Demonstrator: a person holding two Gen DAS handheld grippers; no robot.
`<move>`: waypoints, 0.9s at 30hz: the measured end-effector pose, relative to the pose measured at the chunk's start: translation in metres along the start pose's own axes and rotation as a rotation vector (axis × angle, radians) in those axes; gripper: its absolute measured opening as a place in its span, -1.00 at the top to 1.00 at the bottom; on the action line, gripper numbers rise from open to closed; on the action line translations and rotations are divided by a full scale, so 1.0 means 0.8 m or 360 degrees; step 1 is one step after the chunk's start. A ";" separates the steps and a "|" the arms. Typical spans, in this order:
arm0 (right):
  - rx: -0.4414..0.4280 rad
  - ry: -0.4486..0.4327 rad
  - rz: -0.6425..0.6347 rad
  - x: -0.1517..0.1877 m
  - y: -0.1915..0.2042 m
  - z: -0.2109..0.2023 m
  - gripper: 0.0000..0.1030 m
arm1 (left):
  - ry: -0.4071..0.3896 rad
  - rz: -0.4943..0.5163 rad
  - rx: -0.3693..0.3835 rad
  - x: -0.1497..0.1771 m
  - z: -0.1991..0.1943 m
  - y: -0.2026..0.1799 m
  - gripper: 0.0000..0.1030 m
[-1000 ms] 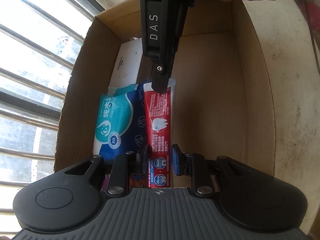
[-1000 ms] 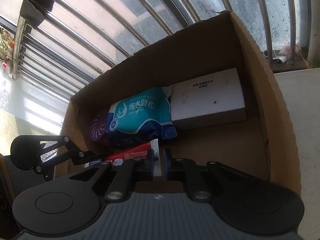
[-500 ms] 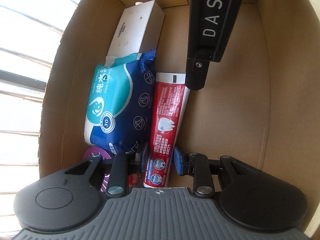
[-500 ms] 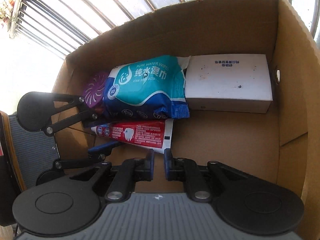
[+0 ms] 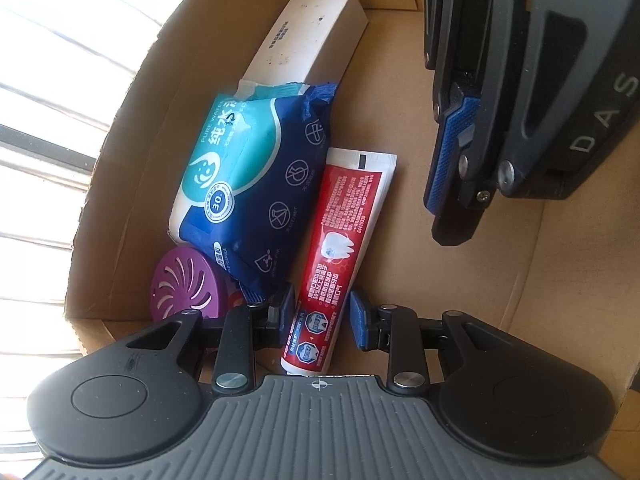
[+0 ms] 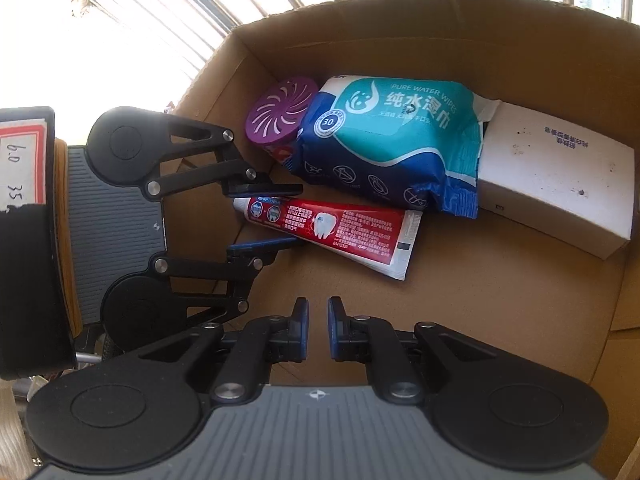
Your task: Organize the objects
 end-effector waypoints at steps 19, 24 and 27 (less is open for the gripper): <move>0.0124 -0.0050 -0.0001 -0.042 -0.014 0.003 0.75 | -0.0065 0.0020 -0.0048 0.006 -0.025 -0.035 0.25; 0.0098 -0.0086 -0.0001 -0.036 -0.021 0.003 0.75 | -0.0108 0.0022 -0.0051 0.011 -0.041 -0.036 0.25; 0.0125 -0.0110 -0.0046 -0.025 -0.021 -0.017 0.75 | -0.0154 0.0147 0.0026 0.014 -0.056 -0.045 0.25</move>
Point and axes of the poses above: each gripper's, at about its wrist camera, not at the fingertips, and z roughly the way its jaws point, y to its left, x to its underside, the point moved 6 cm from there along z, roughly the way its jaws point, and after that the axes turned 5 degrees about y, right-handed, at the moved point
